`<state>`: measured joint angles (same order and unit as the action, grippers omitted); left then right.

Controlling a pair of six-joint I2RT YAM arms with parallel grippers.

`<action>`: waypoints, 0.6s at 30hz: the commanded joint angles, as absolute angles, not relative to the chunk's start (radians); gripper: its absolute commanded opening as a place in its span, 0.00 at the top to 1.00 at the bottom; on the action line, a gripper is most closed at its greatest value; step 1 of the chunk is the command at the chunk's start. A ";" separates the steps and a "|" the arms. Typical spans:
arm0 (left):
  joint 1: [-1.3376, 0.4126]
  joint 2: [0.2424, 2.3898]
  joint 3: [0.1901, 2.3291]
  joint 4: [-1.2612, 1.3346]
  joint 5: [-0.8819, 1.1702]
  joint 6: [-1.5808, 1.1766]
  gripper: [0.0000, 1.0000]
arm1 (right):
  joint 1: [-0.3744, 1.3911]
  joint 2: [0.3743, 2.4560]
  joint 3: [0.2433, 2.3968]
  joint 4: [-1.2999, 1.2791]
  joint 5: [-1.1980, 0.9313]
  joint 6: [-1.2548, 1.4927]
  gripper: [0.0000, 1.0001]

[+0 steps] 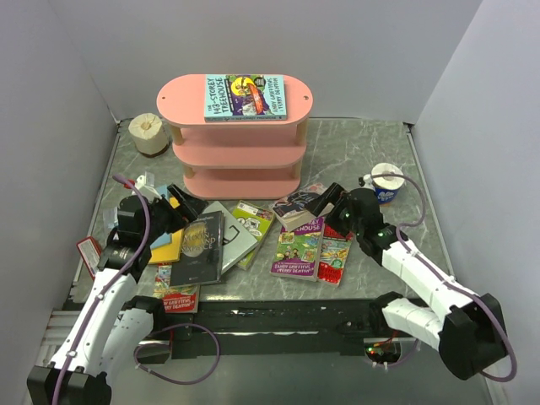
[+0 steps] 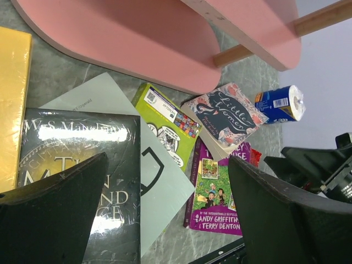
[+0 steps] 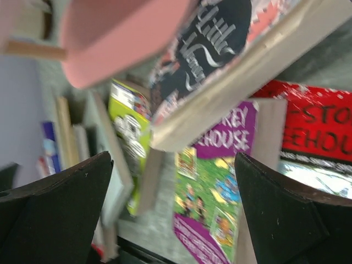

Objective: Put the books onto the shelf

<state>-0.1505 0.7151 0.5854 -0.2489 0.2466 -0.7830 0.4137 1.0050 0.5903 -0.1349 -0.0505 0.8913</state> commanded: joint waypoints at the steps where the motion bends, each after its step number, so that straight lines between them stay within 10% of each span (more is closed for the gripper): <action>1: -0.155 0.699 0.609 -0.227 0.259 -0.787 0.04 | 0.333 1.069 0.555 -0.023 -0.089 1.041 0.01; 18: -0.155 0.676 0.597 -0.255 0.239 -0.792 0.04 | 0.190 1.484 0.609 0.230 -0.155 1.075 0.00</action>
